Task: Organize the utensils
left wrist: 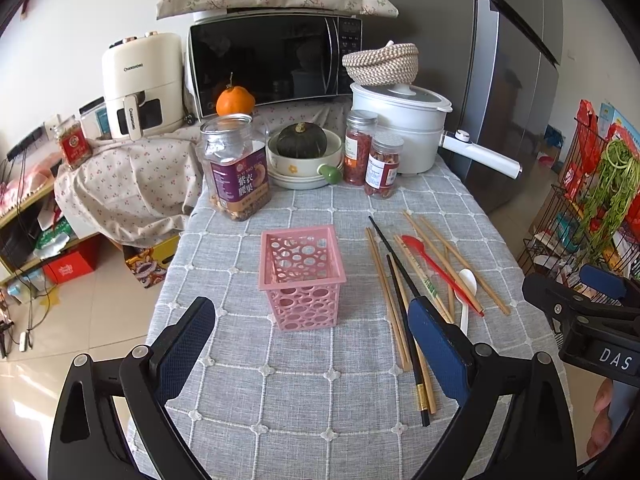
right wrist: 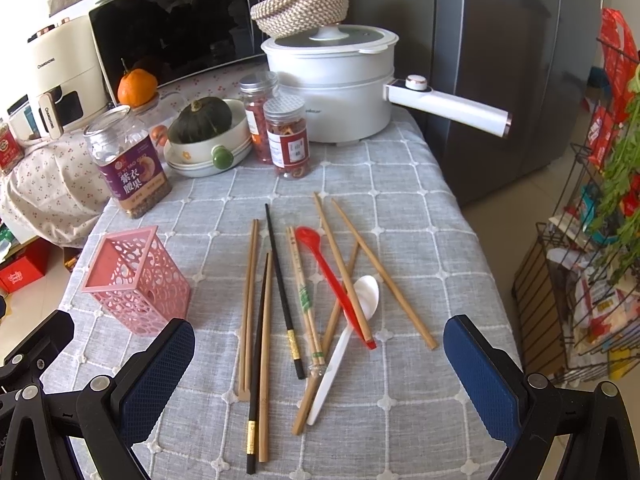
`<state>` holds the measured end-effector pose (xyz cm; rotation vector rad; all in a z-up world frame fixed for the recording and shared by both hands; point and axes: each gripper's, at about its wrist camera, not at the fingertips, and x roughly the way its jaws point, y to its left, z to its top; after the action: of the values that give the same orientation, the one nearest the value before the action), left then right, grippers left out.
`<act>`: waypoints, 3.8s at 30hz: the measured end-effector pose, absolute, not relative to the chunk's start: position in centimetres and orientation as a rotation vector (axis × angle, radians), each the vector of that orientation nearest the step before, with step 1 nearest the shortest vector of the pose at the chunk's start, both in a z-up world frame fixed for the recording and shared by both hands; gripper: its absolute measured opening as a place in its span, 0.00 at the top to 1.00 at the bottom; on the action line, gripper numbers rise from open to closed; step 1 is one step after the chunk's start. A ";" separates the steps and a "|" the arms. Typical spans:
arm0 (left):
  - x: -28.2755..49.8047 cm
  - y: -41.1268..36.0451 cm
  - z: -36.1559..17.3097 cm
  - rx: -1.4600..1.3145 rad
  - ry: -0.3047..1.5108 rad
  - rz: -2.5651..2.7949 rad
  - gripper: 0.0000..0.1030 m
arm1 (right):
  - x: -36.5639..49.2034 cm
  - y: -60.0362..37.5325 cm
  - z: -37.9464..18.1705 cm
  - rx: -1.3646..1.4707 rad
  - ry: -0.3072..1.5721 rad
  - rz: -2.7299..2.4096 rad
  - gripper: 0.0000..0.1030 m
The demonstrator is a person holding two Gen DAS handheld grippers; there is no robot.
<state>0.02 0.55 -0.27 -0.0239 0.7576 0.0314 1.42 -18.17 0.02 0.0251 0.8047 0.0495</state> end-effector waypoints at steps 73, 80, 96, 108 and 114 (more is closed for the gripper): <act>19.5 -9.4 -6.5 -0.047 1.222 -0.161 0.91 | 9.6 -29.2 -5.4 0.324 1.053 0.062 0.04; 12.4 -5.5 -1.1 -0.024 1.027 -0.262 0.91 | 10.0 -26.3 -5.6 0.303 1.064 0.109 0.11; 4.8 3.2 1.3 -0.048 0.797 -0.285 0.91 | 13.7 -17.8 -11.5 0.304 1.224 0.247 0.77; 5.0 6.2 1.1 -0.101 0.804 -0.272 0.91 | 16.4 -15.0 -14.7 0.262 1.287 0.198 0.91; 5.3 6.7 1.1 -0.112 0.805 -0.261 0.91 | 17.0 -14.7 -14.7 0.202 1.297 0.145 0.94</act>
<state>5.25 6.67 1.06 -0.1124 0.8048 -0.2614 16.99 -14.65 -14.71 0.2020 1.2966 0.1451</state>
